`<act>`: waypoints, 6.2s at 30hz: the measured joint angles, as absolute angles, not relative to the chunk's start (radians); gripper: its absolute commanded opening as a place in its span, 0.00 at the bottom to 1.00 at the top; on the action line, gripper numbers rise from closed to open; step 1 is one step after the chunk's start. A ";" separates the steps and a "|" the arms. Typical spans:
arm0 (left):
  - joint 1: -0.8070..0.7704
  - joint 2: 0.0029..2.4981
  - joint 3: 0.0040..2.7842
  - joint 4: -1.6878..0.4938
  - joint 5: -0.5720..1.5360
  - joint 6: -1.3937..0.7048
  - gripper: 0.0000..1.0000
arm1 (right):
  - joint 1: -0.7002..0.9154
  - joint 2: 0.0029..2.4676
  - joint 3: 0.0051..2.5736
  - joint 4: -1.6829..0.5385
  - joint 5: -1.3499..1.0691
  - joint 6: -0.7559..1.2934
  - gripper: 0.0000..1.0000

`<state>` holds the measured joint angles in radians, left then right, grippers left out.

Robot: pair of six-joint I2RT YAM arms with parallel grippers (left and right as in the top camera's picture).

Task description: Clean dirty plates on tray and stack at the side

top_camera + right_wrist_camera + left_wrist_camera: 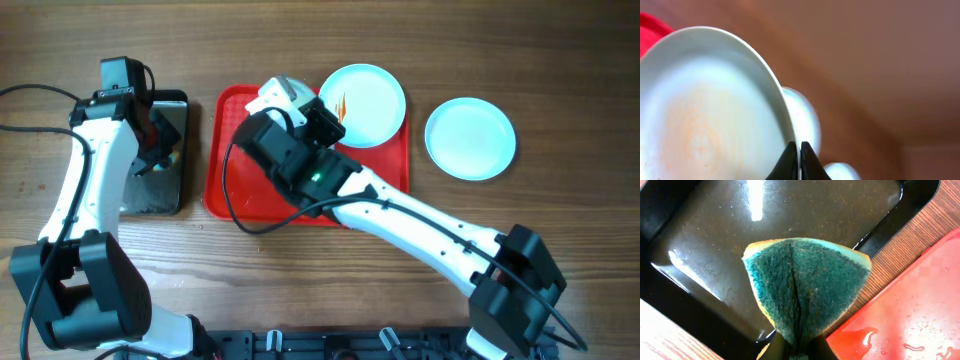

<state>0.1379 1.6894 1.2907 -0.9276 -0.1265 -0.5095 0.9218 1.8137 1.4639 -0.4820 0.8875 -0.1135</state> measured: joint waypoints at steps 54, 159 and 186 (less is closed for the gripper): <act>0.138 1.689 1.291 -0.928 -0.125 -0.509 0.04 | -0.059 1.906 1.501 -0.797 -0.341 0.253 0.39; -0.143 1.777 1.154 -0.479 0.153 -0.274 0.04 | 0.481 2.263 1.692 -0.756 -0.314 0.561 0.04; -0.174 1.953 1.183 -0.400 0.198 -0.255 0.04 | 0.481 2.265 1.692 -0.755 -0.314 0.551 0.04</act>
